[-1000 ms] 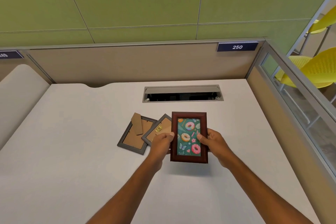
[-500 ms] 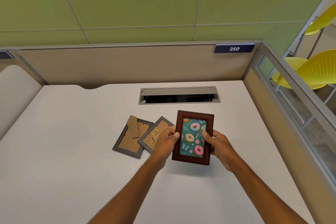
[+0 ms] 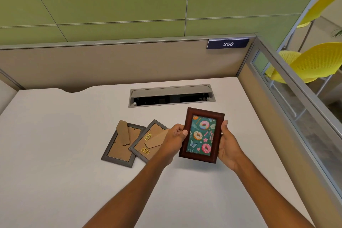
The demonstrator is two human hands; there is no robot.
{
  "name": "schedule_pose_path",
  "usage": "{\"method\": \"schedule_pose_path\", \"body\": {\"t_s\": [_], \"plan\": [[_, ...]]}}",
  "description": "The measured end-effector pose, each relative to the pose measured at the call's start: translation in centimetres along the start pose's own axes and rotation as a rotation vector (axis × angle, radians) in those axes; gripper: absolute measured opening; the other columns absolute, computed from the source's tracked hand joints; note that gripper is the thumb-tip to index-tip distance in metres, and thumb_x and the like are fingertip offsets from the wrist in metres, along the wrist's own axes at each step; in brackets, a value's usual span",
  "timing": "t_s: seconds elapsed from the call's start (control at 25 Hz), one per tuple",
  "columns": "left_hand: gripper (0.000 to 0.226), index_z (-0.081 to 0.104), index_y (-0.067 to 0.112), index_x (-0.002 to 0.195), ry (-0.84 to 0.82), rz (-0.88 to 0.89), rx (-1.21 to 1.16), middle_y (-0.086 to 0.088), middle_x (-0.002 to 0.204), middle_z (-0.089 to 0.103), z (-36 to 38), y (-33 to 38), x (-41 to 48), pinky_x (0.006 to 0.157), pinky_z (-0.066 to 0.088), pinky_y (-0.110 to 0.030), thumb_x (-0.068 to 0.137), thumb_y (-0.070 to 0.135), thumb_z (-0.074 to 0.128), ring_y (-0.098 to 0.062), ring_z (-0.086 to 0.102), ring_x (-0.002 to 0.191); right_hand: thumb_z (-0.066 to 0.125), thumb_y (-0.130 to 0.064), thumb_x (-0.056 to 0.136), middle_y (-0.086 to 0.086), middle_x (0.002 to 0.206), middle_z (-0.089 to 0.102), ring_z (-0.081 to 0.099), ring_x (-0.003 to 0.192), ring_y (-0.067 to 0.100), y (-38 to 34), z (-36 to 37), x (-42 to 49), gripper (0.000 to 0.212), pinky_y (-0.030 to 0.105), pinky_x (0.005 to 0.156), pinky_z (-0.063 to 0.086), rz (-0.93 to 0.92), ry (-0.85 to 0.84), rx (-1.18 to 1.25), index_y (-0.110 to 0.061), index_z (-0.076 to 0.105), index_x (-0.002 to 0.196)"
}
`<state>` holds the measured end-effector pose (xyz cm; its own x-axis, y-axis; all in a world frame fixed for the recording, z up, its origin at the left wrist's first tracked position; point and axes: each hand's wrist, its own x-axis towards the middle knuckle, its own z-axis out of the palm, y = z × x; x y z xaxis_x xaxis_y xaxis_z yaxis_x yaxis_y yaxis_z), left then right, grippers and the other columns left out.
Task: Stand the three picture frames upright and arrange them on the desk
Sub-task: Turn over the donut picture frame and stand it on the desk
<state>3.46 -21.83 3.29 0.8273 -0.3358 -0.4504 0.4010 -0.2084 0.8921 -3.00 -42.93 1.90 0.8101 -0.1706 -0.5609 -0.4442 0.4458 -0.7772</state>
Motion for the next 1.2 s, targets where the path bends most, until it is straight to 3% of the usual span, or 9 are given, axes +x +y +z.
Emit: {"method": "schedule_pose_path", "body": {"t_s": [0.2,0.32,0.4,0.48,0.64,0.8,1.04,1.2], "plan": [[0.021,0.063,0.015,0.117,-0.037,-0.022,0.002,0.002,0.113,0.082,0.7,0.6,3.0,0.072,0.062,-0.018,0.114,0.033,0.053,-0.014,0.079,0.104,0.032,-0.086,0.095,0.01,0.132,0.079,0.078,0.118,0.032,-1.2,-0.3,2.4,0.084,0.051,0.103,0.059,-0.04,0.098,0.017,-0.026,0.073,0.137],[0.037,0.07,0.032,0.116,-0.081,-0.089,-0.081,0.016,0.106,0.083,1.0,1.4,4.7,0.081,0.061,-0.023,0.108,0.061,0.049,-0.01,0.08,0.103,0.029,-0.086,0.094,0.01,0.13,0.08,0.078,0.118,0.033,-1.9,-0.1,3.9,0.087,0.053,0.102,0.06,-0.036,0.102,0.016,-0.024,0.071,0.139],[0.057,0.07,0.041,0.113,-0.07,-0.124,-0.124,0.019,0.108,0.08,1.2,1.8,6.2,0.092,0.056,-0.03,0.092,0.084,0.04,-0.008,0.077,0.104,0.028,-0.085,0.095,0.009,0.129,0.08,0.078,0.116,0.032,-2.1,0.1,4.8,0.087,0.053,0.098,0.062,-0.035,0.101,0.012,-0.025,0.07,0.139],[0.067,0.071,0.046,0.112,-0.072,-0.119,-0.138,0.022,0.109,0.078,1.3,2.0,7.5,0.094,0.053,-0.031,0.081,0.093,0.035,-0.006,0.073,0.107,0.026,-0.084,0.096,0.008,0.128,0.081,0.079,0.115,0.031,-2.2,0.2,5.8,0.085,0.05,0.093,0.065,-0.039,0.116,0.014,-0.025,0.071,0.138],[0.081,0.074,0.046,0.115,-0.076,-0.077,-0.119,0.024,0.104,0.083,1.5,2.5,8.9,0.085,0.054,-0.024,0.071,0.103,0.037,-0.003,0.08,0.1,0.026,-0.083,0.097,0.009,0.131,0.079,0.078,0.118,0.03,-2.3,0.1,7.5,0.083,0.049,0.097,0.063,-0.064,0.135,0.043,-0.026,0.072,0.136],[0.089,0.075,0.042,0.115,-0.052,-0.084,-0.088,0.023,0.1,0.084,1.8,2.5,9.8,0.085,0.053,-0.026,0.063,0.106,0.04,-0.009,0.078,0.104,0.031,-0.086,0.092,0.01,0.132,0.079,0.078,0.119,0.03,-2.1,-0.2,8.7,0.085,0.051,0.1,0.062,-0.062,0.135,0.05,-0.026,0.072,0.137],[0.083,0.077,0.043,0.109,-0.056,-0.067,-0.085,0.028,0.093,0.083,1.9,1.2,10.8,0.08,0.05,-0.025,0.067,0.104,0.038,0.003,0.08,0.085,0.028,-0.083,0.097,0.009,0.126,0.081,0.081,0.11,0.028,-1.4,-0.6,9.5,0.077,0.041,0.078,0.069,-0.028,0.14,0.068,-0.032,0.082,0.119],[0.084,0.082,0.046,0.104,-0.055,-0.079,-0.11,0.022,0.099,0.085,1.8,0.9,11.2,0.083,0.052,-0.028,0.062,0.107,0.041,-0.001,0.081,0.09,0.025,-0.086,0.096,0.008,0.13,0.08,0.078,0.118,0.03,-1.3,-0.6,9.8,0.086,0.051,0.099,0.063,-0.029,0.159,0.026,-0.027,0.073,0.136]]}}
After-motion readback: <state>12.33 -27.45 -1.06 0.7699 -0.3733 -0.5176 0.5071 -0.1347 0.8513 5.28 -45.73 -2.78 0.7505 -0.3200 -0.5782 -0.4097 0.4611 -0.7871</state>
